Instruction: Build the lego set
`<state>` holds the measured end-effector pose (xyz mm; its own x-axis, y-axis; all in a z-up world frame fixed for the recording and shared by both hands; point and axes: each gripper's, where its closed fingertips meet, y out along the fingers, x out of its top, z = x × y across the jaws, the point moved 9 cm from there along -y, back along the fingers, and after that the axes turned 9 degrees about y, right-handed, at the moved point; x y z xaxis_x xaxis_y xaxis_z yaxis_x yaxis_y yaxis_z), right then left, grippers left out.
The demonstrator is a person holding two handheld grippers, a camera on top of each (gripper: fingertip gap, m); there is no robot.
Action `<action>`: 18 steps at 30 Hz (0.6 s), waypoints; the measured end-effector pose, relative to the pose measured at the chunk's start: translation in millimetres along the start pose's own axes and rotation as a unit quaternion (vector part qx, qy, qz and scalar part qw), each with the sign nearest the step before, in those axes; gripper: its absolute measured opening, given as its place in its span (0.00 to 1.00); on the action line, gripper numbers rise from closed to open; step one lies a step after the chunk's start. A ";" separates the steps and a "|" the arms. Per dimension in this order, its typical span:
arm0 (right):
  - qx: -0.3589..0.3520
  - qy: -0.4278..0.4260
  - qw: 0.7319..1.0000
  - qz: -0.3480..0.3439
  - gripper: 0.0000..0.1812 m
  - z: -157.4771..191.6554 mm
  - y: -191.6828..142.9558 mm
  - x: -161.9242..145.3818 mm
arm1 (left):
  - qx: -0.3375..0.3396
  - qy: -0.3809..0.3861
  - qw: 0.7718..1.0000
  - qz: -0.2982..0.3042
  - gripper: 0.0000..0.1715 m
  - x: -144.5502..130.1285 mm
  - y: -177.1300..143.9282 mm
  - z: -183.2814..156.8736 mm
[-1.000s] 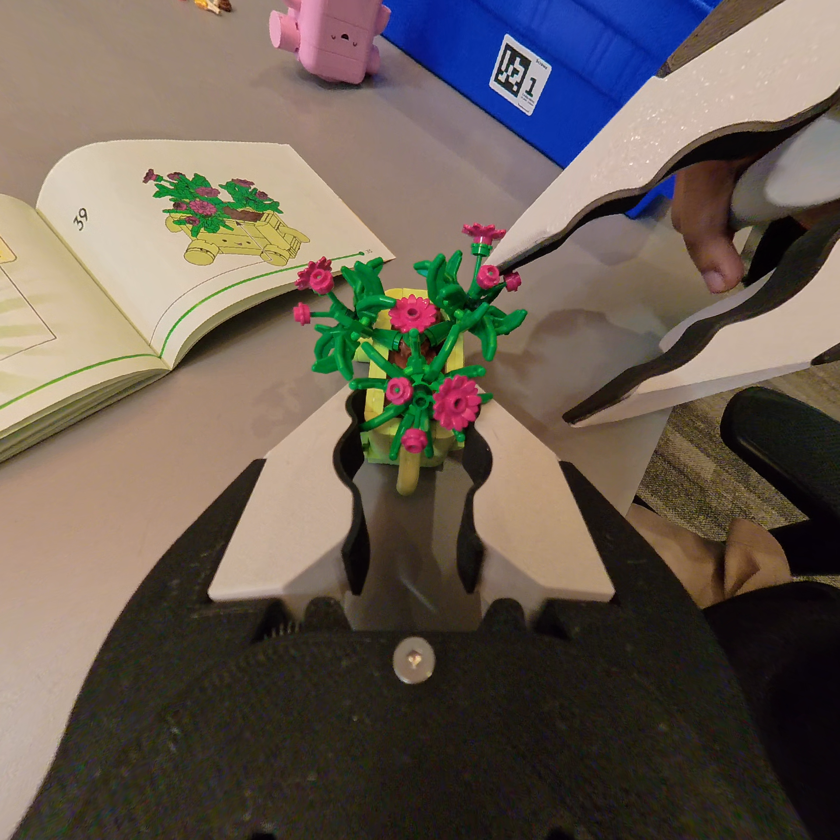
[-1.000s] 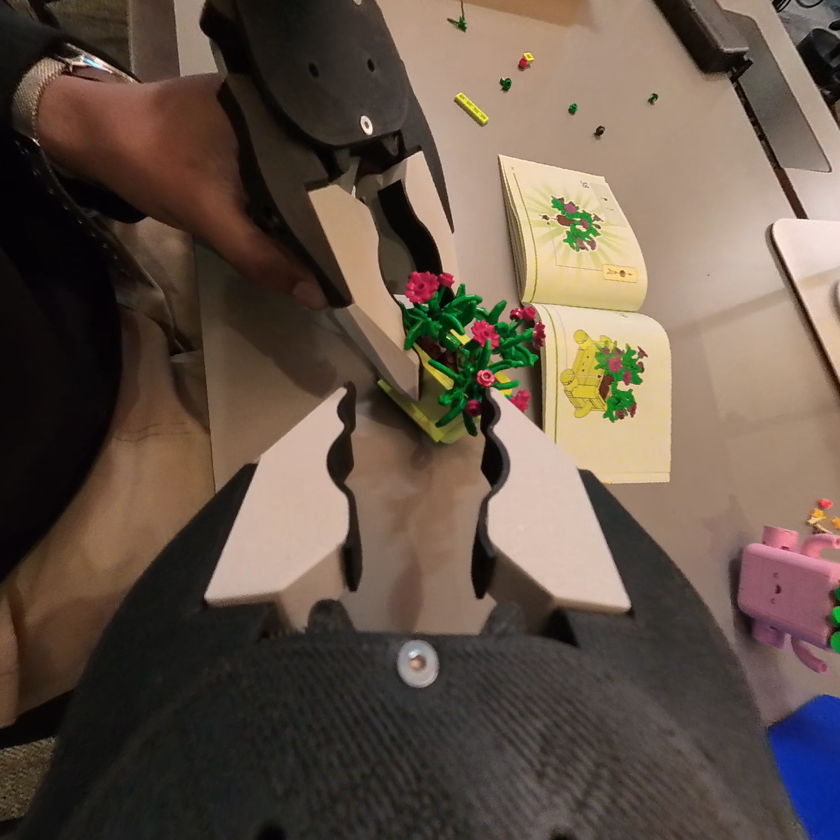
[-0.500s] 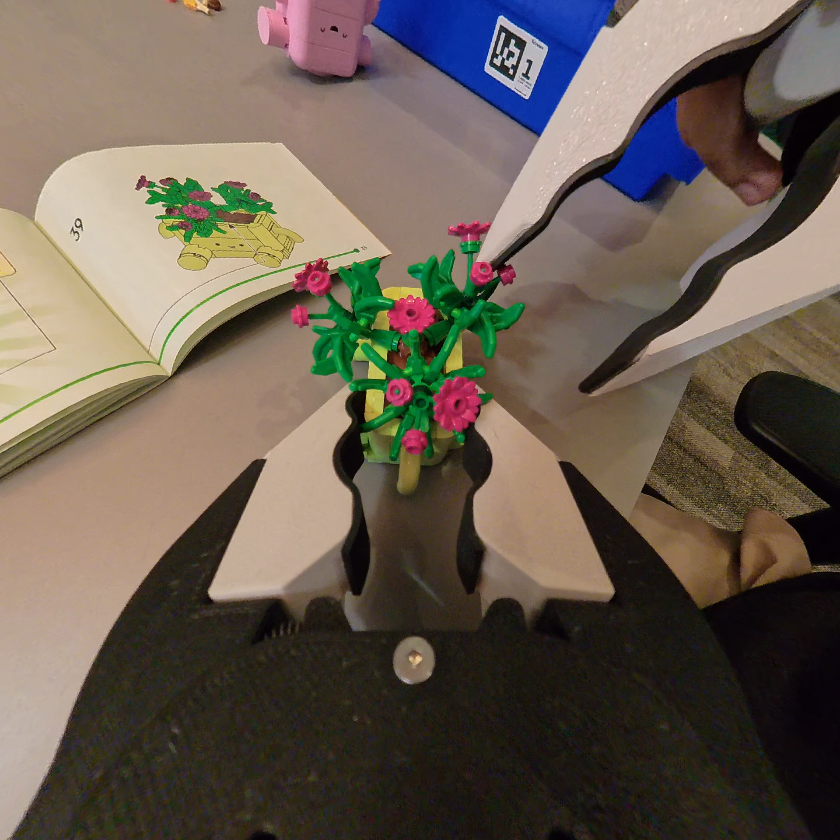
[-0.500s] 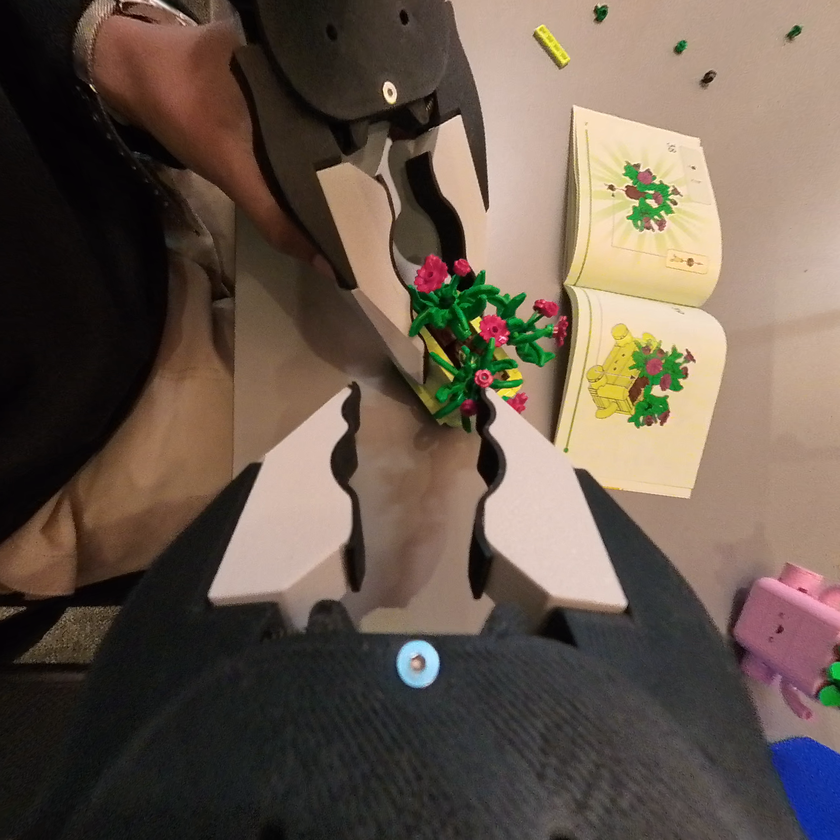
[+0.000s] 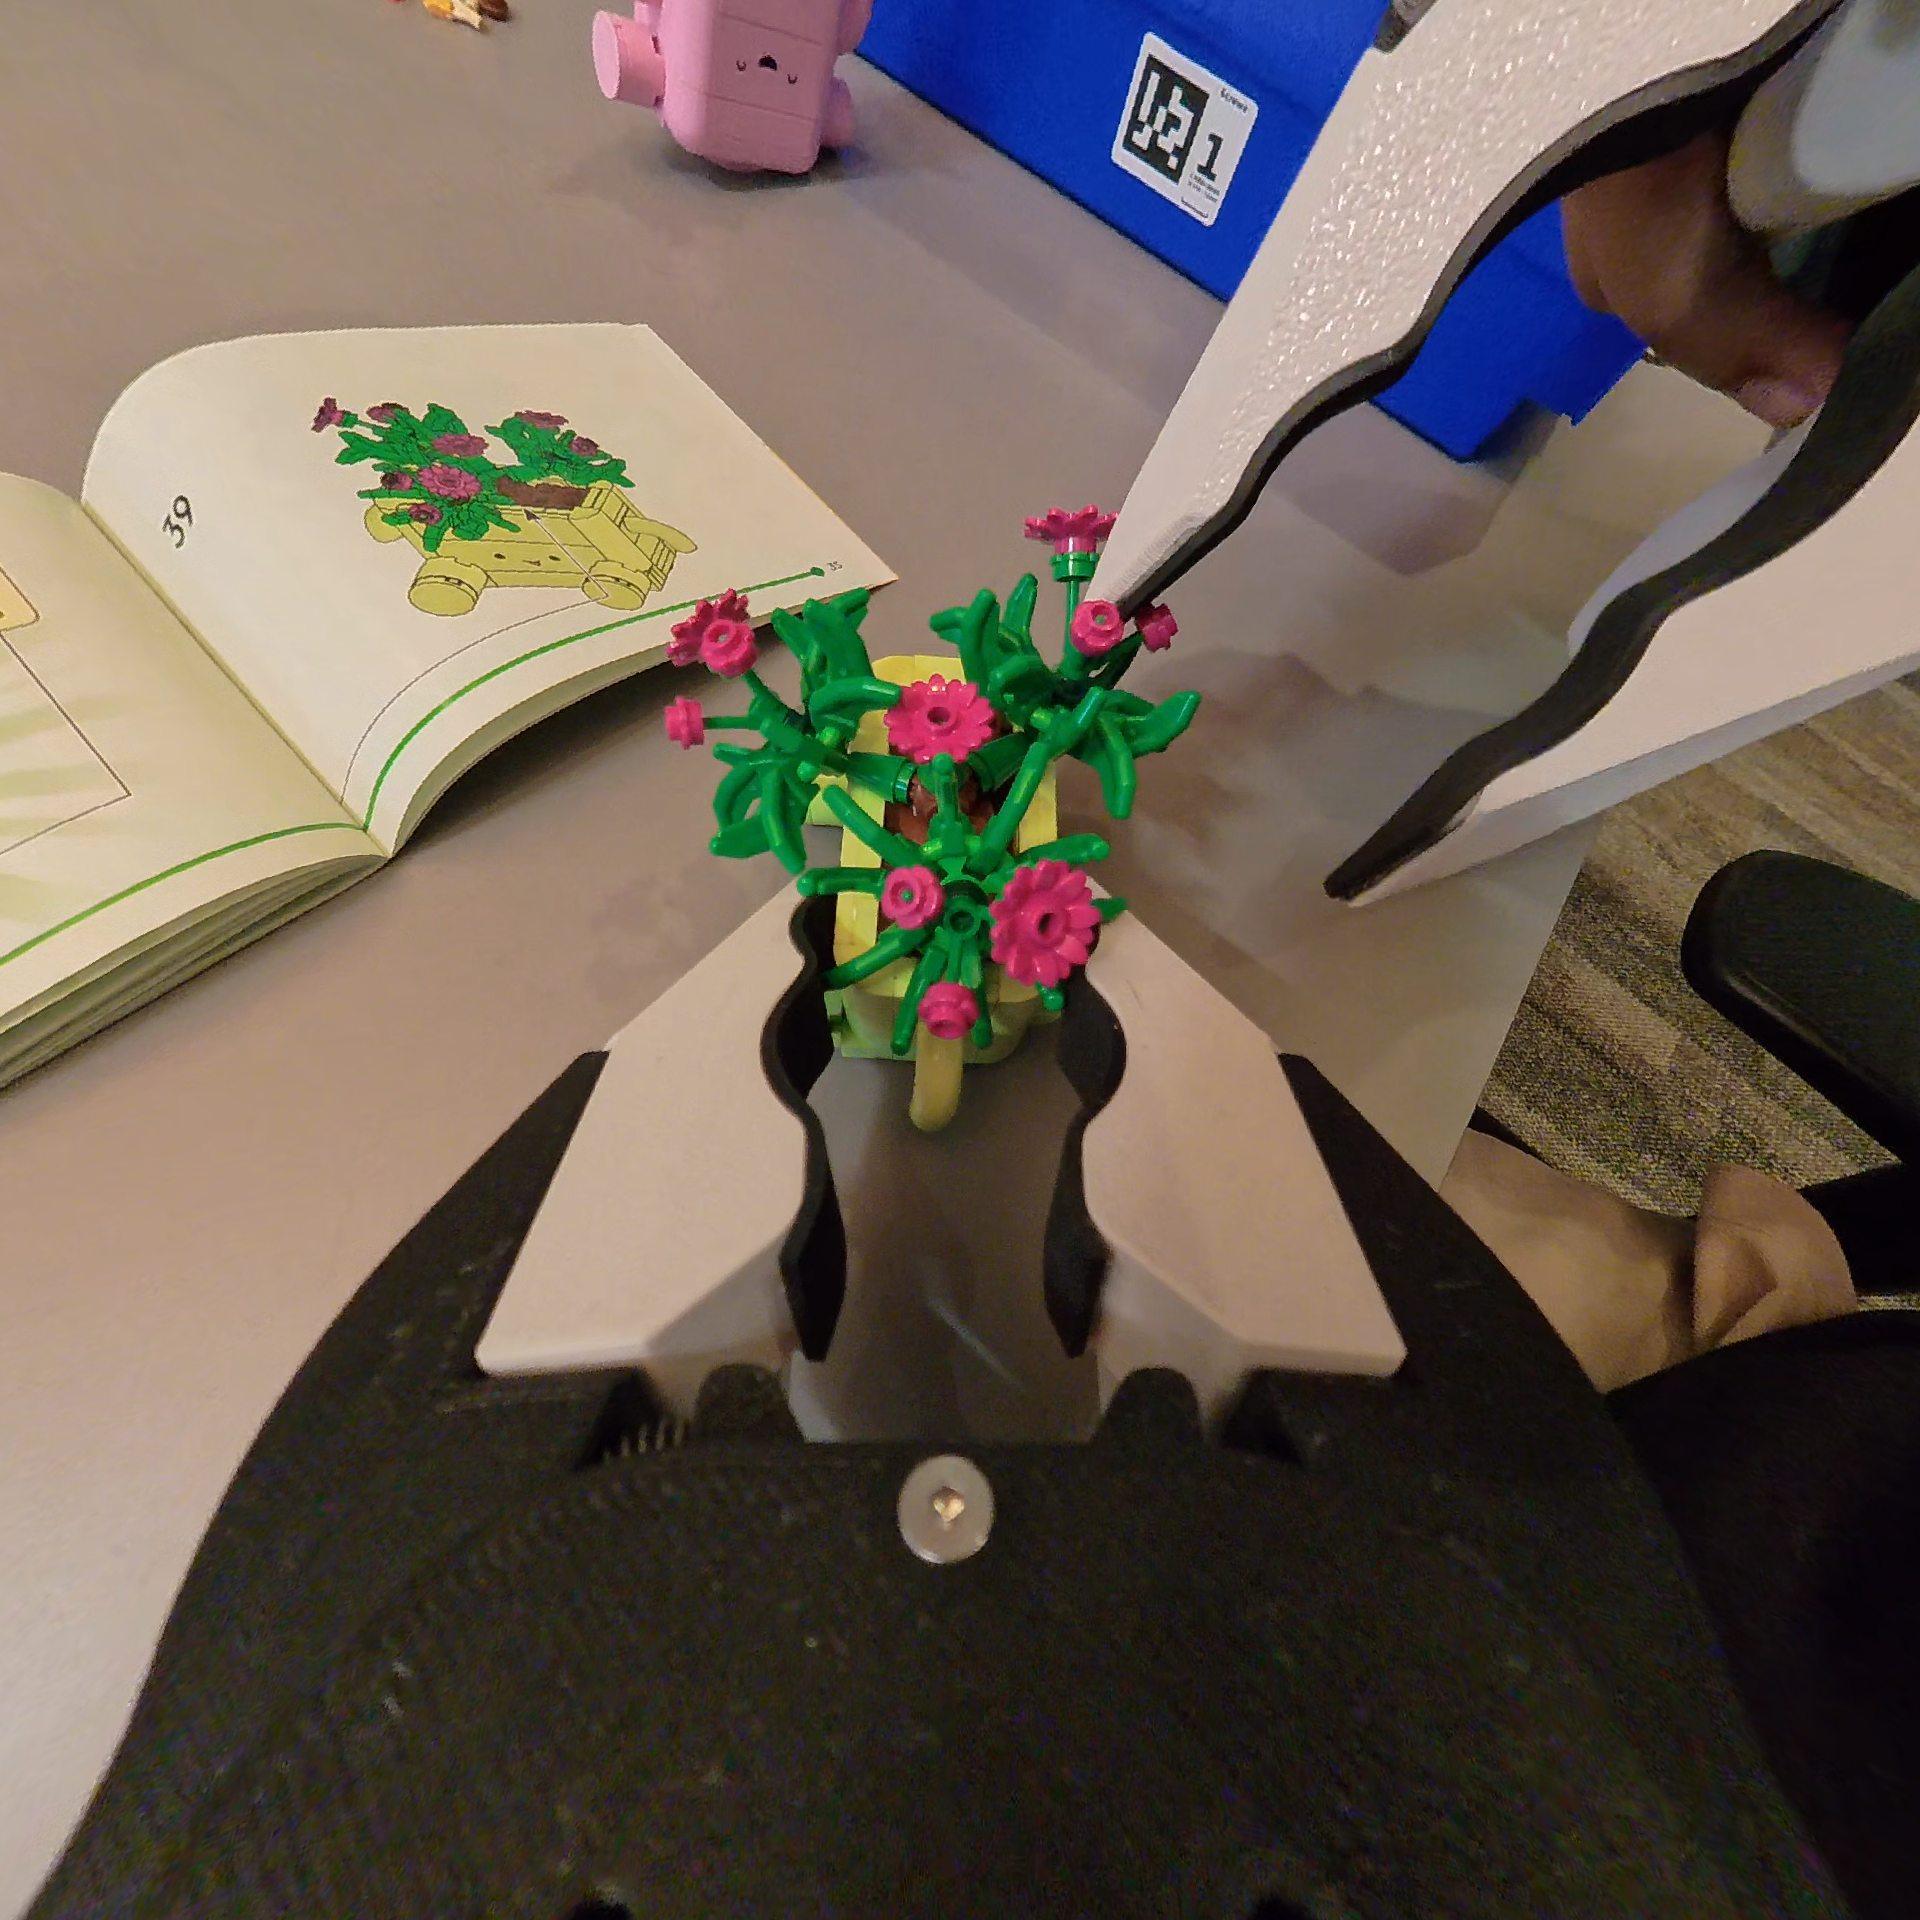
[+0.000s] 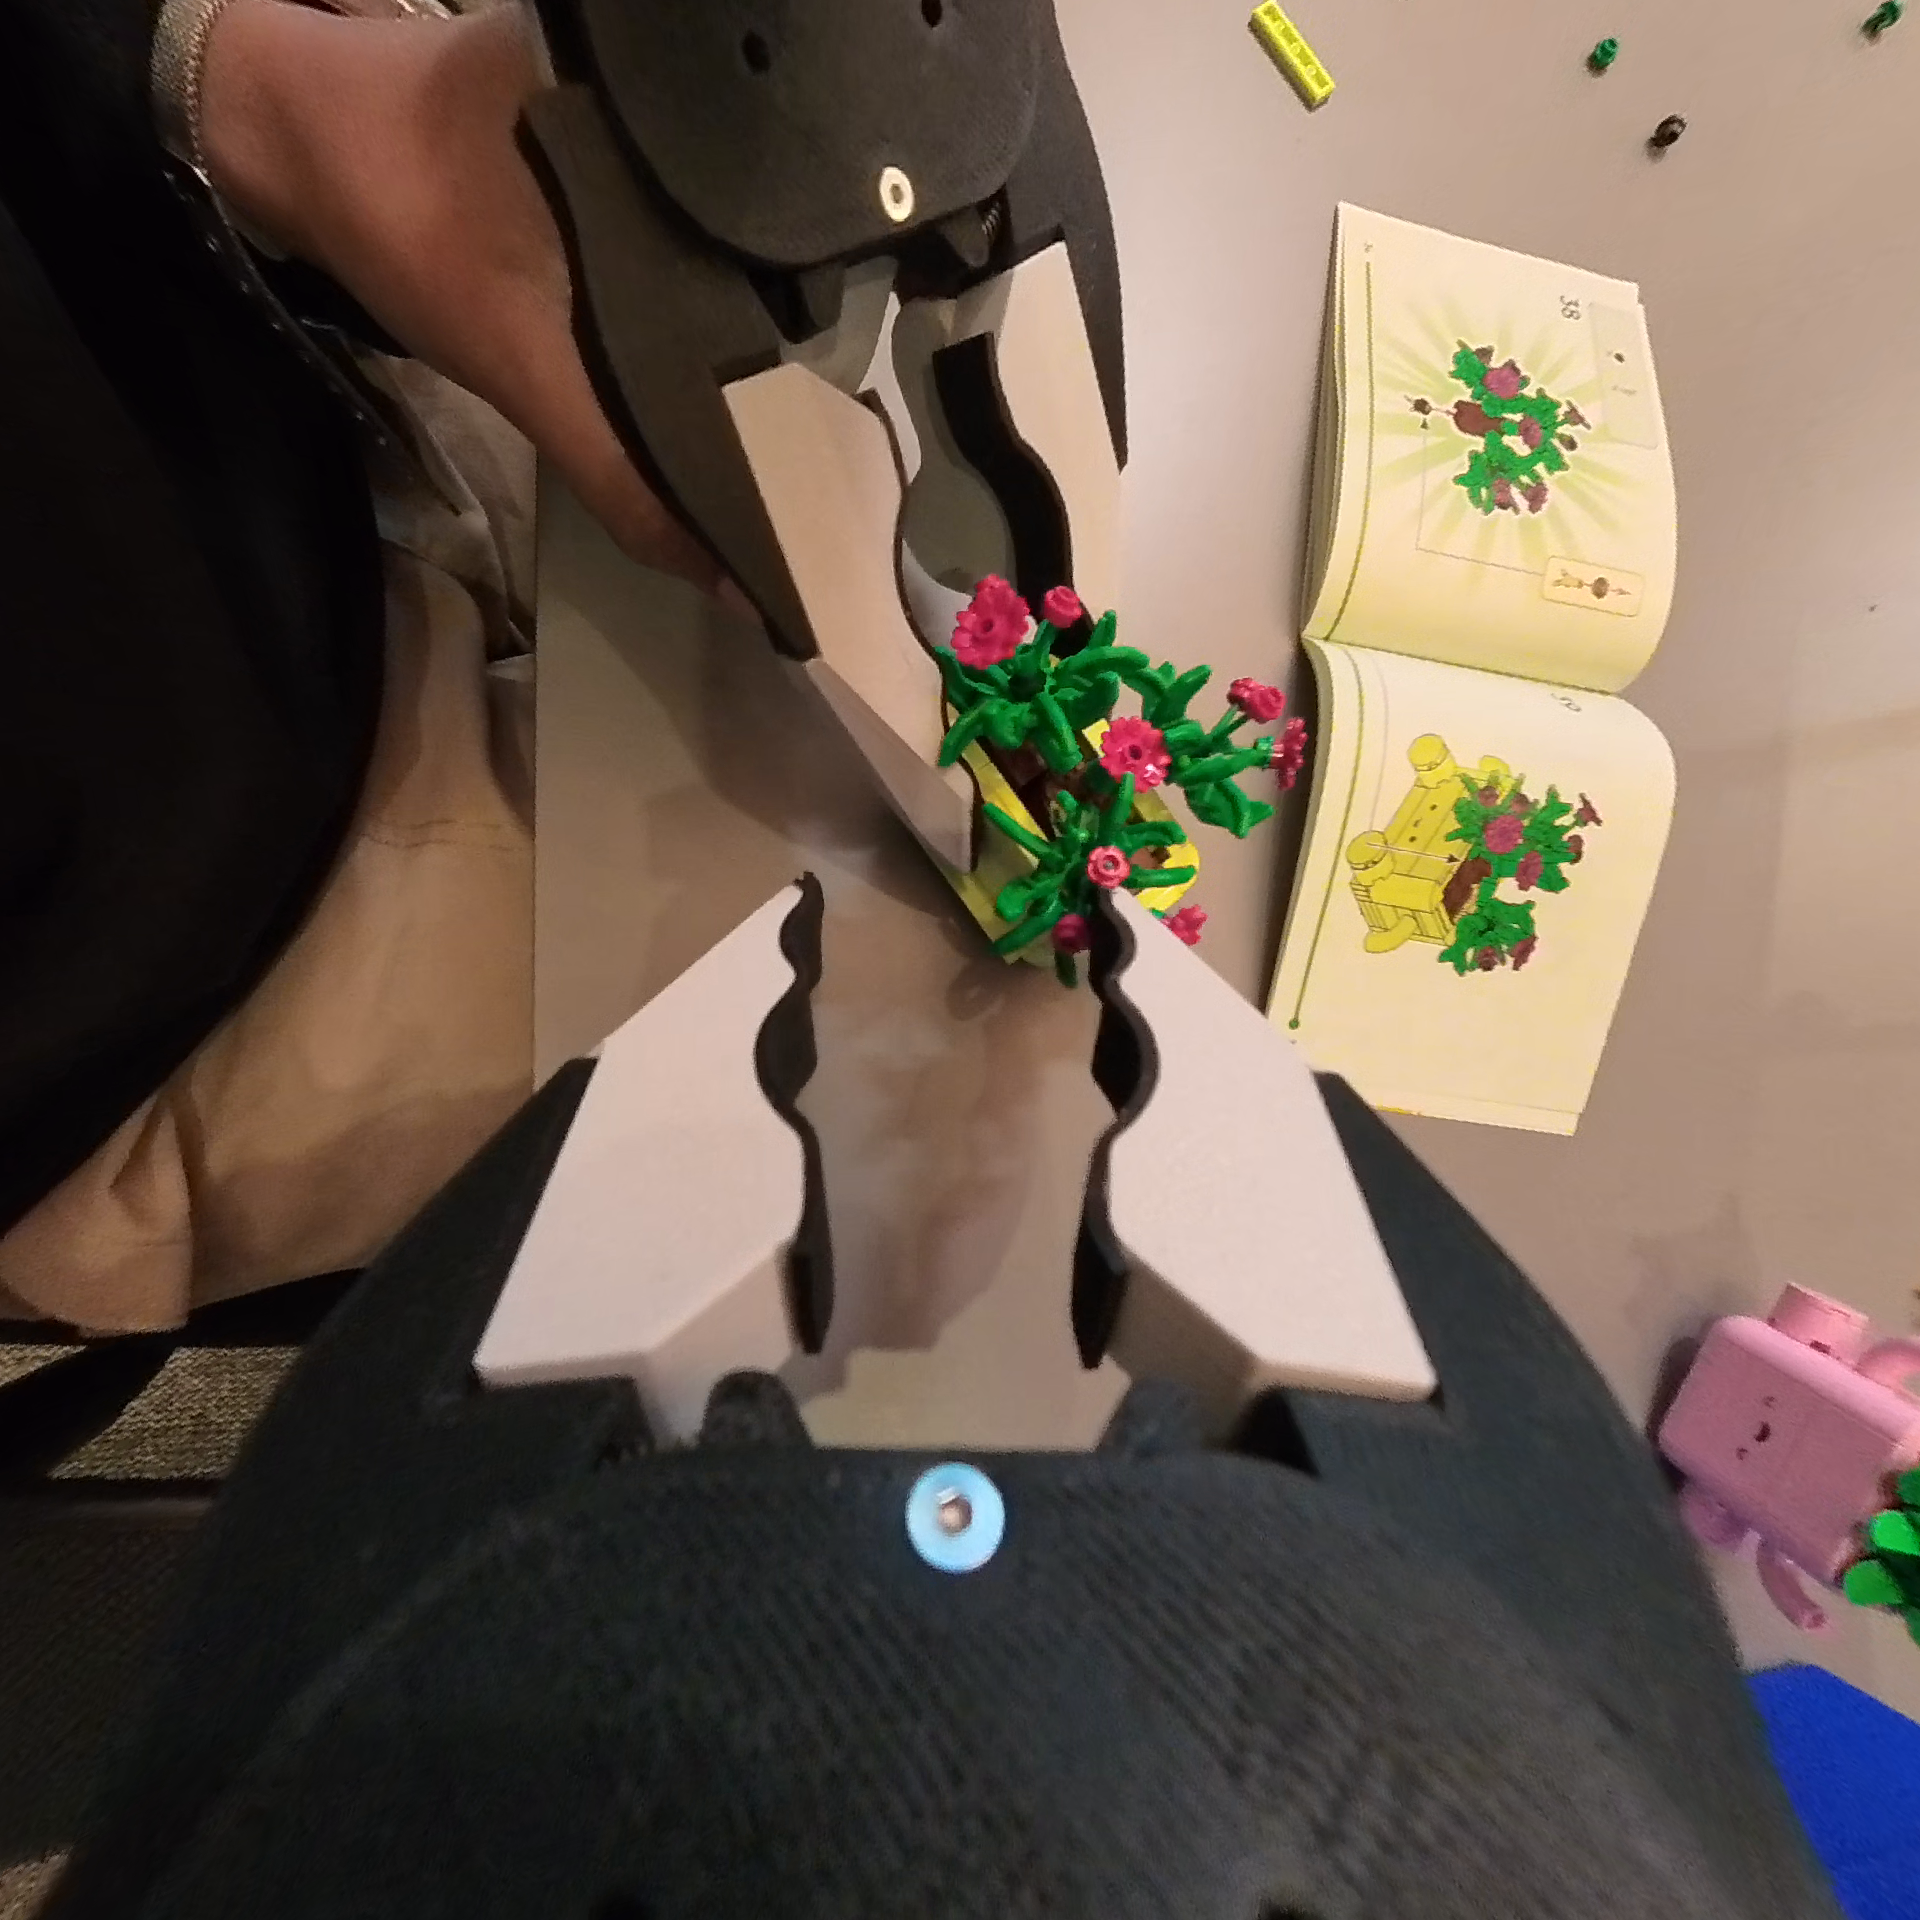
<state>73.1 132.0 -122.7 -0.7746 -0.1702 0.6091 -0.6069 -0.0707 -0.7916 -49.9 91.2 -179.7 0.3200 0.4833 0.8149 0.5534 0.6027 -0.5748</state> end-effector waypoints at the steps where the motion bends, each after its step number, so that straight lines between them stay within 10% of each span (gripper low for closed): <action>1: -0.003 -0.001 1.000 0.000 0.28 0.8 0.3 -0.1 | 0.000 0.000 1.000 0.000 0.22 0.0 0.1 0.1; 18: -0.023 0.029 0.999 -0.027 0.38 16.6 0.3 -7.5 | 0.000 0.013 1.000 -0.008 0.28 -0.8 -4.3 -1.6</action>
<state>81.7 116.9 -128.3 -0.7494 -0.1094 0.6530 -0.6538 -0.0331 -0.7559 -51.3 87.2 -177.7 0.3303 0.4564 0.8262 0.5595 0.6103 -0.5608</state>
